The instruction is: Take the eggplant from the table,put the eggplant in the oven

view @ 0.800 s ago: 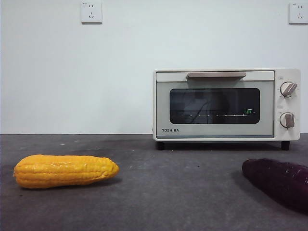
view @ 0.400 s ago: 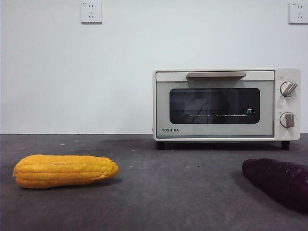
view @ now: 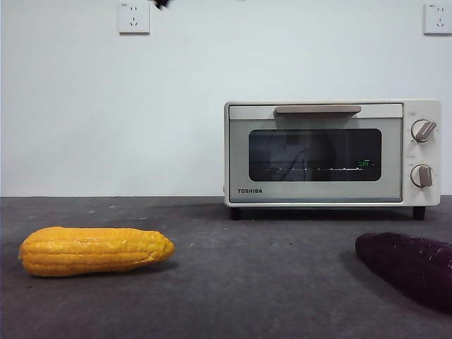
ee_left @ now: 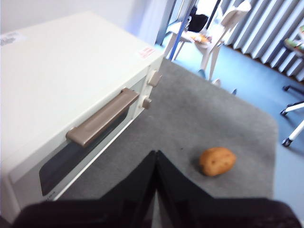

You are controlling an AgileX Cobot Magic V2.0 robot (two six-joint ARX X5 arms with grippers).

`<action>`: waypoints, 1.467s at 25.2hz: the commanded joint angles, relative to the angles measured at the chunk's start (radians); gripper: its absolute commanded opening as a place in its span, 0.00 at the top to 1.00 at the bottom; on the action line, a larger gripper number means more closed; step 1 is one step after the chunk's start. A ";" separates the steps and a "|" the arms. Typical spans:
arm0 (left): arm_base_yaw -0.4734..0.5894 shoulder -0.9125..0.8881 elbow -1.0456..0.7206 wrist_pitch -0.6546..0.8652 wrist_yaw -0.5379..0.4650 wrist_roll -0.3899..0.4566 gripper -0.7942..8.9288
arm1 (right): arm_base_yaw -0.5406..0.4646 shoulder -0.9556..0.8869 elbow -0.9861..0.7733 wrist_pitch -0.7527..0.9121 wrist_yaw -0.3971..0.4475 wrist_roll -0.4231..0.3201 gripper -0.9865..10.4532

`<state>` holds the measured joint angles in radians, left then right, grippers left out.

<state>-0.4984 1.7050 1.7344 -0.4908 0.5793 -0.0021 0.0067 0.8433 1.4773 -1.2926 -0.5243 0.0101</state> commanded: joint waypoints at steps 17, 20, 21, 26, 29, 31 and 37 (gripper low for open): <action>-0.080 0.369 0.246 0.114 -0.194 0.080 0.92 | 0.002 0.025 0.005 0.005 0.031 -0.048 0.42; -0.088 0.391 0.246 0.139 -0.217 0.080 0.92 | 0.002 0.026 0.005 0.005 0.035 -0.049 0.42; -0.089 0.392 0.246 0.142 -0.233 0.084 0.92 | 0.002 0.031 0.005 0.006 0.035 -0.049 0.42; -0.101 0.407 0.246 0.192 -0.271 0.090 0.92 | 0.002 0.039 0.005 0.002 0.034 -0.049 0.42; -0.109 0.413 0.246 0.208 -0.300 0.119 0.92 | 0.002 0.039 0.005 0.004 0.034 -0.049 0.42; -0.110 0.420 0.246 0.210 -0.309 0.129 0.92 | 0.002 0.039 0.005 0.005 0.034 -0.049 0.42; -0.121 0.462 0.246 0.225 -0.318 0.136 0.92 | 0.002 0.058 0.005 0.005 0.034 -0.049 0.42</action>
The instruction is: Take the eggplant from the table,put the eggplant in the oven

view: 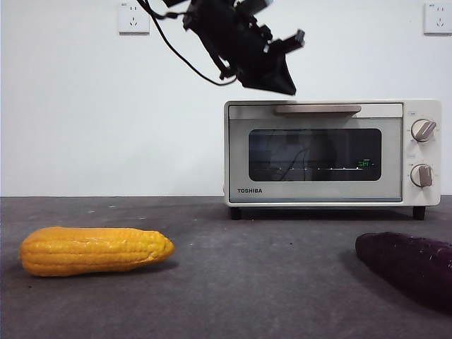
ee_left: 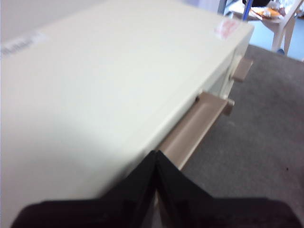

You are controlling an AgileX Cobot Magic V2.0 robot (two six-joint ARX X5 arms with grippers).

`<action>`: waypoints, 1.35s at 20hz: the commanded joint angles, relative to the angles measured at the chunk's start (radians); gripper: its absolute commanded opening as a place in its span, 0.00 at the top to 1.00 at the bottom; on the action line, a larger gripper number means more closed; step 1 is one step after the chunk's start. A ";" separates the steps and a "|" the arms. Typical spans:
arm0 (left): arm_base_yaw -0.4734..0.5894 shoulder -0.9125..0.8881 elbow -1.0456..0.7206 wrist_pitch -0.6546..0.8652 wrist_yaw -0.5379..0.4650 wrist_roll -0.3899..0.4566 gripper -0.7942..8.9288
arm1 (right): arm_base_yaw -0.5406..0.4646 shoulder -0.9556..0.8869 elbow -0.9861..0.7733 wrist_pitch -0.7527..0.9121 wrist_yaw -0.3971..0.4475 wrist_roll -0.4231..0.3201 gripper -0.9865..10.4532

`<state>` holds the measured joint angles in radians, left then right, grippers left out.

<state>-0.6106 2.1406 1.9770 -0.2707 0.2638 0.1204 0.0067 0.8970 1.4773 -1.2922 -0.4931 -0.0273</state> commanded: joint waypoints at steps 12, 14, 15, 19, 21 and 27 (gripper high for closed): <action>-0.043 0.087 0.003 -0.042 0.004 0.014 0.93 | 0.002 0.017 0.005 -0.002 0.003 -0.019 0.42; -0.063 0.087 0.003 -0.055 0.005 0.014 0.93 | 0.002 0.017 0.005 0.006 0.003 -0.019 0.42; -0.072 0.087 0.003 -0.064 0.005 0.014 0.93 | 0.002 0.017 0.005 0.006 0.003 -0.019 0.42; -0.124 0.087 0.003 -0.087 0.005 0.013 0.93 | 0.002 0.017 0.005 0.006 0.003 -0.020 0.42; -0.153 0.087 0.003 -0.098 0.005 0.009 0.93 | 0.002 0.017 0.005 0.006 0.003 -0.023 0.42; -0.239 0.087 0.003 -0.108 0.005 -0.011 0.92 | 0.002 0.017 0.005 0.005 0.003 -0.026 0.42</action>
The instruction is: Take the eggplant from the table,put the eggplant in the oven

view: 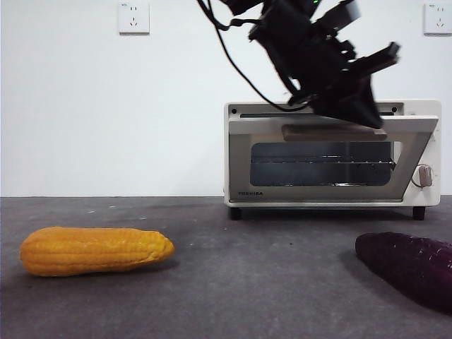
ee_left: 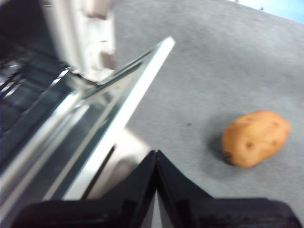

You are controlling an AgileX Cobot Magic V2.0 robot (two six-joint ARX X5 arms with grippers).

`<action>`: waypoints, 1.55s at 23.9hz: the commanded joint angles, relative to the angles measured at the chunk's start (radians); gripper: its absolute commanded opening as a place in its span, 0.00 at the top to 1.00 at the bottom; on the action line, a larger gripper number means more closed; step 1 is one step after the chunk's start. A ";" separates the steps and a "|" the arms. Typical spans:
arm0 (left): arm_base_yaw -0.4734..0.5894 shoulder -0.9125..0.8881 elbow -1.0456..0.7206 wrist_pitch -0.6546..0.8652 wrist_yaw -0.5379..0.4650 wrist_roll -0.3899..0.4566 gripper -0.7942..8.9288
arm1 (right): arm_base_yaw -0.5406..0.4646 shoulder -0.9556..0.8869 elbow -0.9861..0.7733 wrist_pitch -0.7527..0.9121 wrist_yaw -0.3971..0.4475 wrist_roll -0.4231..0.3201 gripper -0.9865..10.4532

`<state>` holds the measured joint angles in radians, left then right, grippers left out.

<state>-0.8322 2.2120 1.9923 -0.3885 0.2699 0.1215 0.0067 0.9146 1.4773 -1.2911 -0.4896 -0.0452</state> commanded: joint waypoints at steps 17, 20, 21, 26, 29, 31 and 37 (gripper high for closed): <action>0.053 -0.171 -0.012 -0.075 -0.004 -0.066 0.92 | 0.002 0.000 0.005 -0.019 0.000 -0.008 0.42; 0.125 -0.275 -0.012 -0.158 -0.013 -0.066 0.92 | 0.002 0.000 0.005 -0.019 0.000 -0.008 0.42; 0.154 -0.317 -0.012 -0.187 -0.013 -0.066 0.92 | 0.005 0.000 0.005 -0.019 0.000 -0.008 0.42; 0.298 -0.533 -0.012 -0.299 -0.013 -0.067 0.92 | 0.032 0.018 0.005 -0.024 0.004 -0.007 0.42; 0.381 -0.652 -0.012 -0.384 -0.013 -0.066 0.92 | 0.067 0.057 0.005 -0.041 0.013 -0.007 0.42; 0.416 -0.701 -0.012 -0.429 -0.013 -0.064 0.92 | 0.092 0.076 0.005 -0.058 0.043 -0.007 0.42; 0.454 -0.788 -0.012 -0.592 -0.004 0.026 0.92 | 0.160 0.118 0.003 -0.079 0.126 -0.008 0.42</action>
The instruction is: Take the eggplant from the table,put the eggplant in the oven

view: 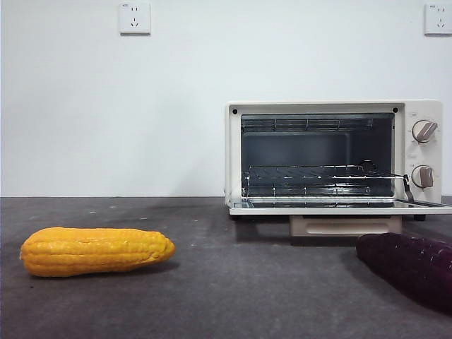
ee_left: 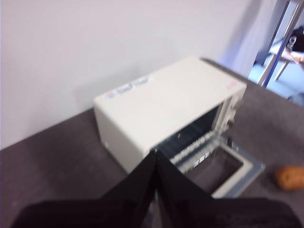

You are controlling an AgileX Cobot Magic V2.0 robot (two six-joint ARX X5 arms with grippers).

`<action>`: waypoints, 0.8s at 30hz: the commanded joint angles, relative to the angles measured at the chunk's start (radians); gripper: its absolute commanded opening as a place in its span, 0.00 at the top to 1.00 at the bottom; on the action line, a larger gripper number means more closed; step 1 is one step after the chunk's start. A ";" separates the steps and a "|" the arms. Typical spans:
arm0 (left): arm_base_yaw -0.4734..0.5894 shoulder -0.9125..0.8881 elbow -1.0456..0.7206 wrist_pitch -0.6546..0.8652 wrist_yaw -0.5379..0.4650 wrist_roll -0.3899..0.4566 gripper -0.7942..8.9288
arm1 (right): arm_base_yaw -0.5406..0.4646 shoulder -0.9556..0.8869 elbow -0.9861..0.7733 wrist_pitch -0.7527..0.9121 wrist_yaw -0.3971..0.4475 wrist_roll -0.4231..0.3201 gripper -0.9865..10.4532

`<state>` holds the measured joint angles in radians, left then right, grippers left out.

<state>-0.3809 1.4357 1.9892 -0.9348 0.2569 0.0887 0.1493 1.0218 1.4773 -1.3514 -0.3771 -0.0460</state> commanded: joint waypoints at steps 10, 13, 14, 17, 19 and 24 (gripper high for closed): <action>0.003 -0.062 -0.067 -0.198 0.190 0.103 0.92 | 0.100 0.043 -0.057 -0.020 0.051 -0.007 0.42; 0.003 -0.097 -0.166 -0.177 0.192 0.113 0.92 | 0.101 0.043 -0.096 -0.019 0.068 -0.008 0.42; 0.003 -0.112 -0.211 -0.158 0.192 0.114 0.92 | 0.101 0.043 -0.107 -0.019 0.068 -0.008 0.42; 0.008 -0.180 -0.388 -0.049 0.196 0.089 0.92 | 0.101 0.043 -0.130 -0.019 0.068 -0.008 0.42; 0.018 -0.230 -0.513 0.046 0.212 0.059 0.92 | 0.101 0.043 -0.142 -0.014 0.068 -0.007 0.42; 0.027 -0.300 -0.723 0.166 0.242 0.040 0.92 | 0.101 0.043 -0.220 0.012 0.068 0.001 0.42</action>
<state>-0.3561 1.1397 1.2938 -0.7834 0.4900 0.1429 0.2489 1.0626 1.2823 -1.3518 -0.3107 -0.0452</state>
